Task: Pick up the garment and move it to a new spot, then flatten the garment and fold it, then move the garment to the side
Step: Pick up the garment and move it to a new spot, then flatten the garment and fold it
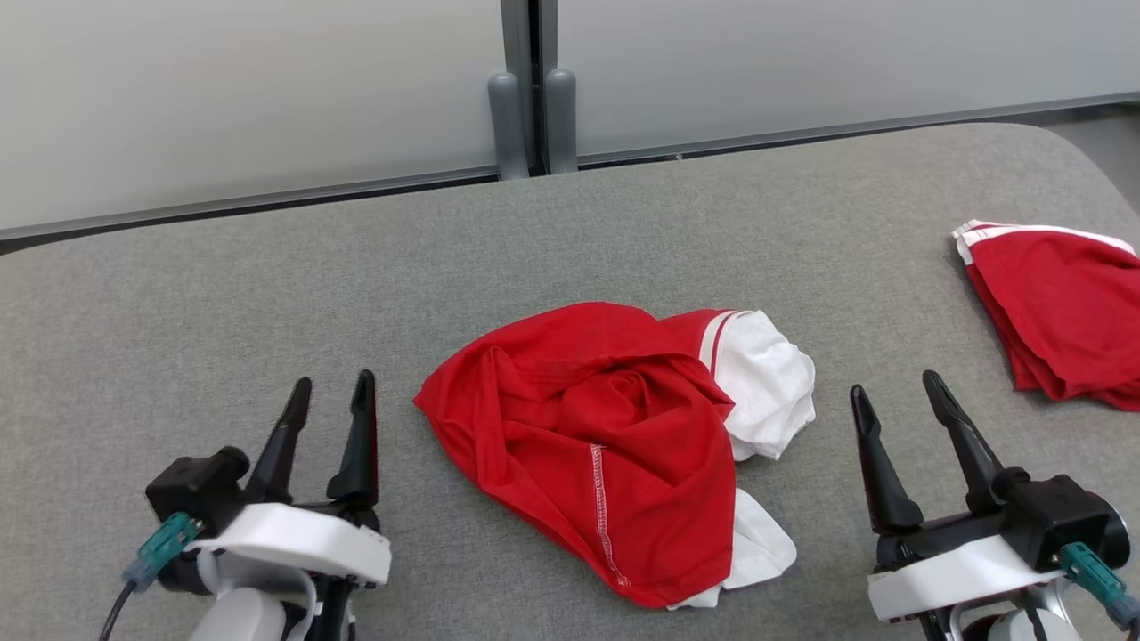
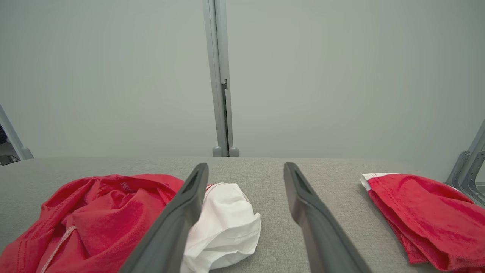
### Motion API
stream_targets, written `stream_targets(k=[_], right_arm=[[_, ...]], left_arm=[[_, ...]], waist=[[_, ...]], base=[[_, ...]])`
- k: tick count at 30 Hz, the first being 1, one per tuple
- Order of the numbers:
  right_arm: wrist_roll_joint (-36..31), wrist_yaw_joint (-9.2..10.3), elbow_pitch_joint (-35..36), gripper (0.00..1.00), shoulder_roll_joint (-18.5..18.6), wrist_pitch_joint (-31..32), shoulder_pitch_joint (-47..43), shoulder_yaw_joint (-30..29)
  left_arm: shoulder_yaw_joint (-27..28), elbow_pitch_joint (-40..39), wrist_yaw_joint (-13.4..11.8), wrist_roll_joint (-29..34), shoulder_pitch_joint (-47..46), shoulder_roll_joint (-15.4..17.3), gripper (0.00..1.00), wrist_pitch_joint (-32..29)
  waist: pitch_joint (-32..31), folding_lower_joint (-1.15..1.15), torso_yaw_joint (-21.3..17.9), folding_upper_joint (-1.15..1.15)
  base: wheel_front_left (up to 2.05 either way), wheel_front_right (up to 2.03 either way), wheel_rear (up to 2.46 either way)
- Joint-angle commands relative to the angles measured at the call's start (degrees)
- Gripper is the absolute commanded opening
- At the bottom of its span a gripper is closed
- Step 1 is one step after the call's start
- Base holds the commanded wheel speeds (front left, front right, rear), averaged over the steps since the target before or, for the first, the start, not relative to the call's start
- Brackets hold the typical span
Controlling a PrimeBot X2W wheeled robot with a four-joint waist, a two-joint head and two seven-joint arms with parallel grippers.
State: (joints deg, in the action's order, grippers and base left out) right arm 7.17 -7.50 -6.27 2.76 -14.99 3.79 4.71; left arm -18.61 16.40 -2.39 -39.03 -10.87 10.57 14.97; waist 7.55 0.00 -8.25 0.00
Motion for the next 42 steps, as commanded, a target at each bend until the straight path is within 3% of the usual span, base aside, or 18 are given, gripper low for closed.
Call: stream_targets(k=[1, 7, 15, 21, 27, 33, 38, 42], right_arm=[[-0.1, 0.01, 0.3, 1.0, 0.3, -0.3, -0.7, -0.4], [-1.1, 0.01, 0.7, 1.0, 0.7, -0.3, -2.6, -3.1], [-2.4, 0.01, 1.0, 1.0, 1.0, -0.3, -4.8, -7.8], [-2.8, 0.01, 0.7, 1.0, 0.7, -0.3, -6.4, -10.1], [-2.8, 0.01, 0.4, 1.0, 0.5, -0.3, -6.6, -9.8], [-2.1, 0.01, 0.4, 1.0, 0.4, -0.3, -5.4, -8.7], [-2.1, 0.01, 0.1, 1.0, 0.4, -0.3, -4.1, -7.1], [-1.7, 0.01, 0.0, 1.0, 0.4, -0.3, -3.2, -6.3]], left_arm=[[1.8, -2.6, -0.8, 2.4, 1.9, 0.9, 1.0, 0.2], [7.7, -11.4, -1.2, 11.3, 12.2, 0.7, 1.0, 0.2], [16.8, -15.0, 2.1, 20.7, 23.3, -2.8, 1.0, 0.2], [21.8, -16.0, 5.5, 24.3, 25.7, -5.6, 1.0, 0.2], [22.1, -16.4, 7.5, 27.0, 25.0, -6.8, 1.0, 0.2], [11.3, -17.0, 9.5, 31.5, 21.6, -6.3, 1.0, 0.2], [-8.7, -14.5, 9.8, 30.3, 14.6, -0.9, 1.0, -3.2], [-21.3, -11.9, 9.8, 26.8, 9.3, 3.1, 1.0, -6.2]], waist=[[-0.8, 0.0, 0.7, 0.0], [-3.2, 0.0, 2.3, 0.0], [-5.5, 0.0, 3.6, 0.0], [-6.4, 0.0, 4.6, 0.0], [-6.6, 0.0, 4.6, 0.0], [-6.0, 0.0, 3.1, 0.0], [-4.9, 0.0, 0.2, 0.0], [-3.7, 0.0, -2.2, 0.0]], base=[[0.0, 0.0, 0.0], [0.0, 0.0, 0.0], [0.0, 0.0, 0.0], [0.0, 0.0, 0.0], [0.0, 0.0, 0.0], [0.0, 0.0, 0.0], [0.0, 0.0, 0.0], [0.0, 0.0, 0.0]])
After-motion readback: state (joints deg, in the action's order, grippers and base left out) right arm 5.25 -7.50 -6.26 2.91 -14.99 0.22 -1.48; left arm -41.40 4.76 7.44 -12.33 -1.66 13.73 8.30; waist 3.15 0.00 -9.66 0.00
